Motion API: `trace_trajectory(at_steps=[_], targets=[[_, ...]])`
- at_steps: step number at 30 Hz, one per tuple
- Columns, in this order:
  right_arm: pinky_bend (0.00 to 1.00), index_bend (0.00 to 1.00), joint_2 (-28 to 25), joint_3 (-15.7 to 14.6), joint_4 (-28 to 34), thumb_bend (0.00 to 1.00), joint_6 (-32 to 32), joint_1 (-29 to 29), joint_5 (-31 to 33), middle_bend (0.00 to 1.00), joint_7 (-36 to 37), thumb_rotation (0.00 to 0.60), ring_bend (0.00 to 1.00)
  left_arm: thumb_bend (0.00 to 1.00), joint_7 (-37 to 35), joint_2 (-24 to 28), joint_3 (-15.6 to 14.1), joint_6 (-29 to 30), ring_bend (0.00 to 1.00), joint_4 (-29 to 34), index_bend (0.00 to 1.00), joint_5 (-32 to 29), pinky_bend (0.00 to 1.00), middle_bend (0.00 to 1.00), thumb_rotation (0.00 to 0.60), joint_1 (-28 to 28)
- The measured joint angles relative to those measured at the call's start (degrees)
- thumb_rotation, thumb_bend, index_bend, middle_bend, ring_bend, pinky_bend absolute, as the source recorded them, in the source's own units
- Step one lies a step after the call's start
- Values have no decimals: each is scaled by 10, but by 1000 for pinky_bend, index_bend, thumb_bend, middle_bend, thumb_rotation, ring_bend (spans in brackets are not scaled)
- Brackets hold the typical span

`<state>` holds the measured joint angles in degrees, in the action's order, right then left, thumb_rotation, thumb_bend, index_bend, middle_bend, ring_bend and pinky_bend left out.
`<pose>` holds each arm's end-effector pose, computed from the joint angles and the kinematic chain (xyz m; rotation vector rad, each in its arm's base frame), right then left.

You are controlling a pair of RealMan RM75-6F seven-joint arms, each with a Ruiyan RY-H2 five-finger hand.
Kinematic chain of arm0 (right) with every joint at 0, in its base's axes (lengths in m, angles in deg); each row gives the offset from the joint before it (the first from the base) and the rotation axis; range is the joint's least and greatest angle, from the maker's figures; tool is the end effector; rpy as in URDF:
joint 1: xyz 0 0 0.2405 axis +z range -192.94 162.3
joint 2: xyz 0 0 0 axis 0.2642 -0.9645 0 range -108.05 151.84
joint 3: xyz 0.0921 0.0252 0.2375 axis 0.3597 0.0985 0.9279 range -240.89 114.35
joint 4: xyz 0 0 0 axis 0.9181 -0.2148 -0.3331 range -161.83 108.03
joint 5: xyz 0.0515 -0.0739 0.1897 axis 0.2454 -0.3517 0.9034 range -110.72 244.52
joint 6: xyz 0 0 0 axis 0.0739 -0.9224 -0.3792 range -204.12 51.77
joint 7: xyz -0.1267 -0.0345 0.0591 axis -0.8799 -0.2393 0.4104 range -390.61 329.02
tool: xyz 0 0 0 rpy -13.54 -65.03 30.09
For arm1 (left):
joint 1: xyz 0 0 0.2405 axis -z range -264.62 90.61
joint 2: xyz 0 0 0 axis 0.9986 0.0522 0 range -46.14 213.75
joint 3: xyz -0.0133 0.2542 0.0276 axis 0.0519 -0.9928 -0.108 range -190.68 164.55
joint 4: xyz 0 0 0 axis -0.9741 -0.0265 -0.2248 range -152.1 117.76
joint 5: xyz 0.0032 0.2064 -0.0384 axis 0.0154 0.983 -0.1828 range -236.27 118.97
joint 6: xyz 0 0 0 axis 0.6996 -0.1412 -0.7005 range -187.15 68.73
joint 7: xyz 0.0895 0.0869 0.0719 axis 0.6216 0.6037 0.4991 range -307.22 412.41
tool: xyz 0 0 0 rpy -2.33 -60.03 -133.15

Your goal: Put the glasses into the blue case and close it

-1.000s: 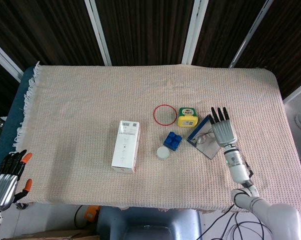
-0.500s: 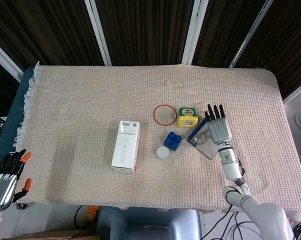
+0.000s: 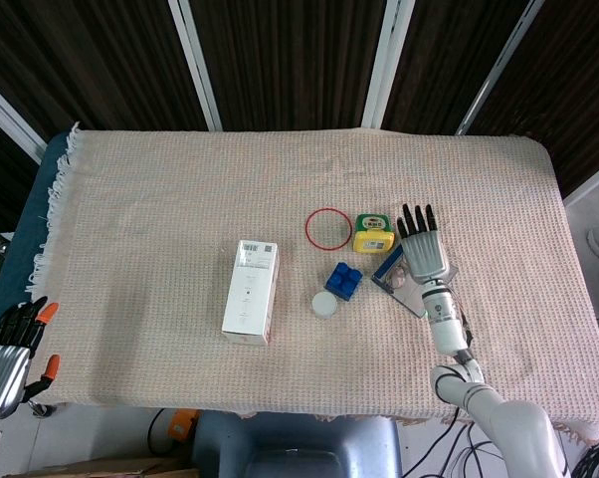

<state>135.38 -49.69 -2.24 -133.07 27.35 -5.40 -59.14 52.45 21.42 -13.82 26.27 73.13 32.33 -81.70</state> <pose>-0.2533 -0.4133 -0.0251 1.6147 -0.3539 0.4263 -0.3127 0.1702 0.1598 -1.5115 -0.8547 -0.8703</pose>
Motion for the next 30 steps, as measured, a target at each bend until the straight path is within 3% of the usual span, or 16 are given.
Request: trace_trajectory(at_steps=[18,26,30], targets=[[0,255,-2,13,22,176,-24,0,5,6,4,600,0,450,-4,2,-2,8,0,-2,0,7,37,0,600,-4],[0,282,-67,-20,109,176,-75,-49,-28,6,34,600,0,450,-1,1,-3,13,0,1,0,10,38,0,600,-6],[0,381,-93,-42,139,176,-94,-72,-47,7,48,600,0,450,1,0,-3,12,0,1,0,11,37,0,600,-6]])
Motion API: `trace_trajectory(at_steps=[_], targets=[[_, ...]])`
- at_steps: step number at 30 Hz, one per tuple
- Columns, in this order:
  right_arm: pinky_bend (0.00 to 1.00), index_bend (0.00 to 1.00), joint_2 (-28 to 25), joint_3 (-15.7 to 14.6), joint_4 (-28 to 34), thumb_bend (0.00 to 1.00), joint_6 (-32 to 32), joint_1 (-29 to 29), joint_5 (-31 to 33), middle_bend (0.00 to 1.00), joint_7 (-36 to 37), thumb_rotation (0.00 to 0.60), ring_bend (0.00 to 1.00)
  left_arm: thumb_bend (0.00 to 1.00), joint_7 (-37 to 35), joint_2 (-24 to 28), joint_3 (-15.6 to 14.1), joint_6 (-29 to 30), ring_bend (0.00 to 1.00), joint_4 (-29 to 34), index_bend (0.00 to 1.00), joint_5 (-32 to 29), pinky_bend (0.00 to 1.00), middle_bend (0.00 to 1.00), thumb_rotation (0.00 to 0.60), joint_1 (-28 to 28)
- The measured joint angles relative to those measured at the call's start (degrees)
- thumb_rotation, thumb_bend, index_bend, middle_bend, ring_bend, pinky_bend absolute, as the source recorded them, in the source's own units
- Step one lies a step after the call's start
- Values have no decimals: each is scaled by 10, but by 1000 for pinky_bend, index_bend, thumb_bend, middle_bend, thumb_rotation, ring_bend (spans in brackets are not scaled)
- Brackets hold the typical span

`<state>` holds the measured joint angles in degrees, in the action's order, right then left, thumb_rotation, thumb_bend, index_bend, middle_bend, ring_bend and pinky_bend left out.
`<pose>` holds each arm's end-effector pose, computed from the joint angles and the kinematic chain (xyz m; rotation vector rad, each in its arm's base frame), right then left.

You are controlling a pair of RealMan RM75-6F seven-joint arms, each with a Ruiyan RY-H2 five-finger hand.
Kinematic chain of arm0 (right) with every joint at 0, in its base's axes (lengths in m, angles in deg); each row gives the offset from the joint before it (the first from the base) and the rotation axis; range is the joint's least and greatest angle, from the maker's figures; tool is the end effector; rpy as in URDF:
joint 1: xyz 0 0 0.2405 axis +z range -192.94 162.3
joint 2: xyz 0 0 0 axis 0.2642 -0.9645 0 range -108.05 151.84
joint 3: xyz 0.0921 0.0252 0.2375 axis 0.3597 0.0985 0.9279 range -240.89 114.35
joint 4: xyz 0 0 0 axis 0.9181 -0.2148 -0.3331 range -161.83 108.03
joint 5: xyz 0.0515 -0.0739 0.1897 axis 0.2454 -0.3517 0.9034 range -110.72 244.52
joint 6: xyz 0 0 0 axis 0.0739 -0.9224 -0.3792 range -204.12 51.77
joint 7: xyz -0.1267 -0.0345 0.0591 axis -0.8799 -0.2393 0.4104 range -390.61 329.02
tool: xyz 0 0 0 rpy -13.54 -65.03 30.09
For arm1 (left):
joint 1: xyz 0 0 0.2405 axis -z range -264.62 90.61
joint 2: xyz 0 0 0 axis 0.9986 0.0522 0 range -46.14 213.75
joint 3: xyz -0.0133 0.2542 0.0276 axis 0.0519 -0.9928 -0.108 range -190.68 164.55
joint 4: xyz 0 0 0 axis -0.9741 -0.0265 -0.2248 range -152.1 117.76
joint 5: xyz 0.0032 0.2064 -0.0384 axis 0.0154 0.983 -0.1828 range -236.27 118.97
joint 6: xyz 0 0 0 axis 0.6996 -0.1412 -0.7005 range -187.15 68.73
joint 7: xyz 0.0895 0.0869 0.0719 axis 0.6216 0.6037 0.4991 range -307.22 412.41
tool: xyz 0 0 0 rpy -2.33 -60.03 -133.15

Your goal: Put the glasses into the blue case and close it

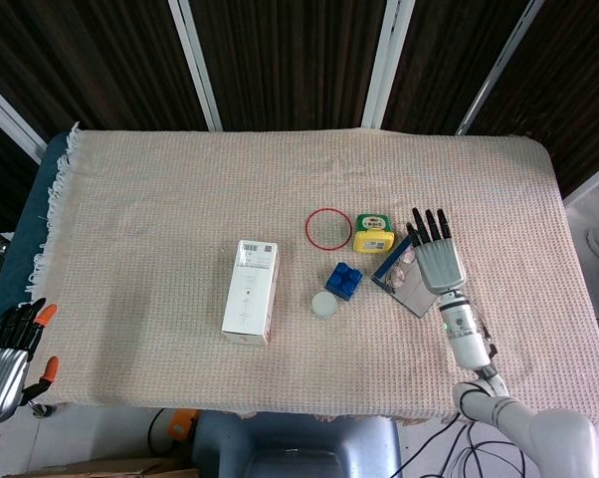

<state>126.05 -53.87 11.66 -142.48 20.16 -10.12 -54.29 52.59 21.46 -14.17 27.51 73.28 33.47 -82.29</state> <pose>-0.2707 -0.3775 0.0049 1.6169 -0.3480 0.5698 -0.3105 0.1655 0.1605 -1.5152 -0.8426 -0.8830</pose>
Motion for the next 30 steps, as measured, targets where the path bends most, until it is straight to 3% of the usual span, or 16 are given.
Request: trace_trajectory(at_steps=[5,8,14,23,30], targets=[[0,501,-69,-61,58,176,-48,-51,-54,3,21,600,0,450,11,-3,-2,-4,0,3,0,4,38,0,600,2],[0,561,-91,-87,63,184,-66,-69,-84,22,45,600,0,450,14,-4,-2,-4,0,3,0,3,38,0,600,2],[0,613,-82,-102,8,282,-60,-77,-102,45,99,600,0,450,15,-5,-1,-4,0,3,0,1,38,0,600,2],[0,641,-29,-108,-101,330,-29,-70,-116,59,148,600,0,449,18,-3,3,-13,0,16,0,-10,37,0,600,5],[0,643,2,-107,-145,370,-17,-60,-123,61,172,600,0,450,19,-3,3,-10,0,9,0,-7,38,0,600,4]])
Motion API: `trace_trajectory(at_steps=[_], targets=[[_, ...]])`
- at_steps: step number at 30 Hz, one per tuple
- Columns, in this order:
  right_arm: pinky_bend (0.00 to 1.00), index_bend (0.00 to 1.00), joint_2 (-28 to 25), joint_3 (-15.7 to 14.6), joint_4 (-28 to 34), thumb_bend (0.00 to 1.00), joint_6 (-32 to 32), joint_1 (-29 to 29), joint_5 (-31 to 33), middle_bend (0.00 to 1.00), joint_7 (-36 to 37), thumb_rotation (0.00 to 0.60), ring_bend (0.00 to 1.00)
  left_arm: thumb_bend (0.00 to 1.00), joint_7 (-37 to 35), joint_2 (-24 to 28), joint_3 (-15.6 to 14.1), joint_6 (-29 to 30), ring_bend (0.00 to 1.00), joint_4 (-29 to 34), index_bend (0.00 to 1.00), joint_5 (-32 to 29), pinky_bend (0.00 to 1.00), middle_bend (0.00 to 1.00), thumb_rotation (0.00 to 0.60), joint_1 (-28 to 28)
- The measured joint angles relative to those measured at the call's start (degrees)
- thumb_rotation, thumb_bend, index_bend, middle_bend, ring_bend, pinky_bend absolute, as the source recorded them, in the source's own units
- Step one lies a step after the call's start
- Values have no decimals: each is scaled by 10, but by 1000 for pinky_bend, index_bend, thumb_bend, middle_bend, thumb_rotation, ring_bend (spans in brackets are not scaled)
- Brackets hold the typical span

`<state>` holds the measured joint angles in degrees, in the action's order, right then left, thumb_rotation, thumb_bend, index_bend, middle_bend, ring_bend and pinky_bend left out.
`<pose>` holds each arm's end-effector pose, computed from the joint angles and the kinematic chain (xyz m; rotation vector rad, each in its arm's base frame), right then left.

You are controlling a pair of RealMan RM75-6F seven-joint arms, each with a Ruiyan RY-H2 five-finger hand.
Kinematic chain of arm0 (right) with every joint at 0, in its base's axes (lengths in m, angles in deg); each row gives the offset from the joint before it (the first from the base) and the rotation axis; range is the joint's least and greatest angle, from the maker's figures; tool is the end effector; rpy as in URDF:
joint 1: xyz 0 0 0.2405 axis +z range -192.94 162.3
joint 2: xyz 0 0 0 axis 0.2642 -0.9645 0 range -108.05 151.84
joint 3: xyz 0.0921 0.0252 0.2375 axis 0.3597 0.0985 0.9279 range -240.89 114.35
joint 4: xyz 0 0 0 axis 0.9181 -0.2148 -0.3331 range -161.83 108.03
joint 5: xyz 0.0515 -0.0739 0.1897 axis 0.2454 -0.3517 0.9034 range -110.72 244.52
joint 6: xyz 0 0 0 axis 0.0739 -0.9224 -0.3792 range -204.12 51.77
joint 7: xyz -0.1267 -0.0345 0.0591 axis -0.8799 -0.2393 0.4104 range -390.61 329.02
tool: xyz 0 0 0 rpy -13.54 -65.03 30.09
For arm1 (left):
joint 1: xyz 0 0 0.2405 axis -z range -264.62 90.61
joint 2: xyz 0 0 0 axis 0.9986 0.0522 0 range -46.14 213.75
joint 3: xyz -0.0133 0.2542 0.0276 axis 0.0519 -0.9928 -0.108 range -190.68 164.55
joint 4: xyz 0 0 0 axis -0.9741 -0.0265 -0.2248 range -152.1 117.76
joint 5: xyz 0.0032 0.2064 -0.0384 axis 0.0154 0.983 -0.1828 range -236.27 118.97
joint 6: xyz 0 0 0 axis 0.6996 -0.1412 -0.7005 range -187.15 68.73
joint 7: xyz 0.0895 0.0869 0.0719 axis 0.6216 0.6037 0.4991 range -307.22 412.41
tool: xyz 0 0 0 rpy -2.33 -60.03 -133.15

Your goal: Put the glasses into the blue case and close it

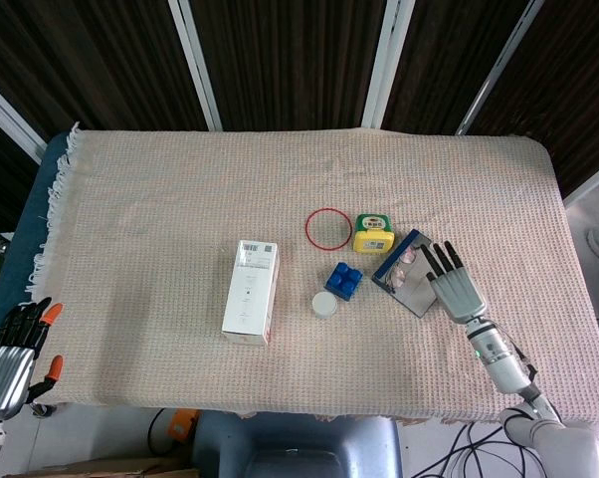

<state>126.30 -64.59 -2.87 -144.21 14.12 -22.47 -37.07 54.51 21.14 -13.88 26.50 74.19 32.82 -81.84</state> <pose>-0.3316 -0.3376 0.0110 1.8259 -0.2898 0.5113 -0.3078 0.1687 0.1563 -1.5212 -0.8395 -0.8668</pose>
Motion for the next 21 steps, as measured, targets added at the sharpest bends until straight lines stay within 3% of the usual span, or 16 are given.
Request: trace_trajectory(at_steps=[21], targets=[[0,613,36,12,-42,387,6,4,1,61,22,600,0,449,23,-8,5,12,0,-4,0,-4,38,0,600,-5]])
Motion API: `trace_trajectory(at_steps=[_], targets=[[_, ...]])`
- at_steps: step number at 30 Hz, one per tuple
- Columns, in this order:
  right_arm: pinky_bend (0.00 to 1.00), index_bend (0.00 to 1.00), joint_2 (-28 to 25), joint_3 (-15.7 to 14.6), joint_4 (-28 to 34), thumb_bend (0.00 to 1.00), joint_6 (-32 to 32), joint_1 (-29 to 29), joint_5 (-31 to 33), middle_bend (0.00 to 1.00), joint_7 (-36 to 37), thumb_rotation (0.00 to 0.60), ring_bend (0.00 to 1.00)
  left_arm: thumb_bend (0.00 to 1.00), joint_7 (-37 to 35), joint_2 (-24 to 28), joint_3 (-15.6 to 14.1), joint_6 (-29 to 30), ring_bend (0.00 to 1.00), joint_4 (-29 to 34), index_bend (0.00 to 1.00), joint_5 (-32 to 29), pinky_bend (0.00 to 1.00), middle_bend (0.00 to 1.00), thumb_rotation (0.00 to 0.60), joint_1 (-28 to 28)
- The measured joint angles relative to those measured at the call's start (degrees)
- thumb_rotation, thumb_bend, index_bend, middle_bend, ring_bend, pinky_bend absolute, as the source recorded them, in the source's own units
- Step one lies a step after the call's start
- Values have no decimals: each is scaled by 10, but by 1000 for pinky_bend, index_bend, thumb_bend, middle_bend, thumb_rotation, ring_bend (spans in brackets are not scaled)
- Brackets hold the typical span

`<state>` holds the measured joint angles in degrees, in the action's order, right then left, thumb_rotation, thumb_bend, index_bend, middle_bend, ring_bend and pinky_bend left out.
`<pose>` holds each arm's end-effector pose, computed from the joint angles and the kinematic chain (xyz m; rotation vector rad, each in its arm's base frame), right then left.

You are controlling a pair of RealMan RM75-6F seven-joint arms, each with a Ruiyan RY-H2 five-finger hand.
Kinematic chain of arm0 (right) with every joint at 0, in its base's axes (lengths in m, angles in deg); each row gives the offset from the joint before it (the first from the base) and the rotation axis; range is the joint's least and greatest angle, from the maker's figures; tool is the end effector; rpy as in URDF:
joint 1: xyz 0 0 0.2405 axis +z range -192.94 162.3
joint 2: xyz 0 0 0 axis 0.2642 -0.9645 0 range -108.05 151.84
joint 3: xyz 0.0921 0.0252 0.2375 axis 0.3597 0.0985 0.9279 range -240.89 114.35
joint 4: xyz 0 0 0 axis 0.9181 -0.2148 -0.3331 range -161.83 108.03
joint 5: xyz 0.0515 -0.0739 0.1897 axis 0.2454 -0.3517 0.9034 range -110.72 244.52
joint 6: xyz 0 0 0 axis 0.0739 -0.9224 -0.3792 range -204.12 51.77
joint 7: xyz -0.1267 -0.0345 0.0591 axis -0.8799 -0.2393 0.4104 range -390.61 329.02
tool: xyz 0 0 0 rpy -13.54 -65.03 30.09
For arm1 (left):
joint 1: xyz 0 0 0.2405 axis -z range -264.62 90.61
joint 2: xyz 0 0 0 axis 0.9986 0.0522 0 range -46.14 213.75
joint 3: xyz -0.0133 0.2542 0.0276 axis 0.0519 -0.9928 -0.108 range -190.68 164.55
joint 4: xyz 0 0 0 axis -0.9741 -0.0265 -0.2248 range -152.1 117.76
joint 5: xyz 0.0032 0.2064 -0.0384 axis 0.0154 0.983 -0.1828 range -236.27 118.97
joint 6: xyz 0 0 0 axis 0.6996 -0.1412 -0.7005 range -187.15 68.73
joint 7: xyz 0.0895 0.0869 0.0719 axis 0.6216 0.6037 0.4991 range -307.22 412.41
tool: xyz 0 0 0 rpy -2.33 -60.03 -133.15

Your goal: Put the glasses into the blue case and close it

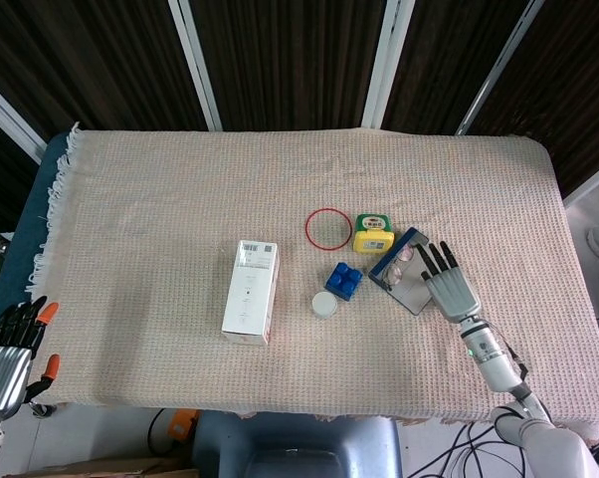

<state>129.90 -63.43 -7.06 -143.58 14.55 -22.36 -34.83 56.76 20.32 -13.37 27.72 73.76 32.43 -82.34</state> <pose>-0.3275 -0.3411 -0.0004 1.8049 -0.3255 0.5332 -0.3083 0.1682 0.1566 -1.5032 -0.7997 -0.8534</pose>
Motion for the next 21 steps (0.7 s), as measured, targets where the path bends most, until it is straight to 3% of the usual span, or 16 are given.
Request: trace_trajectory(at_steps=[21], targets=[[0,657,13,39,5,442,17,48,24,76,-11,600,0,449,0,-1,1,2,0,0,0,0,38,0,600,-2]])
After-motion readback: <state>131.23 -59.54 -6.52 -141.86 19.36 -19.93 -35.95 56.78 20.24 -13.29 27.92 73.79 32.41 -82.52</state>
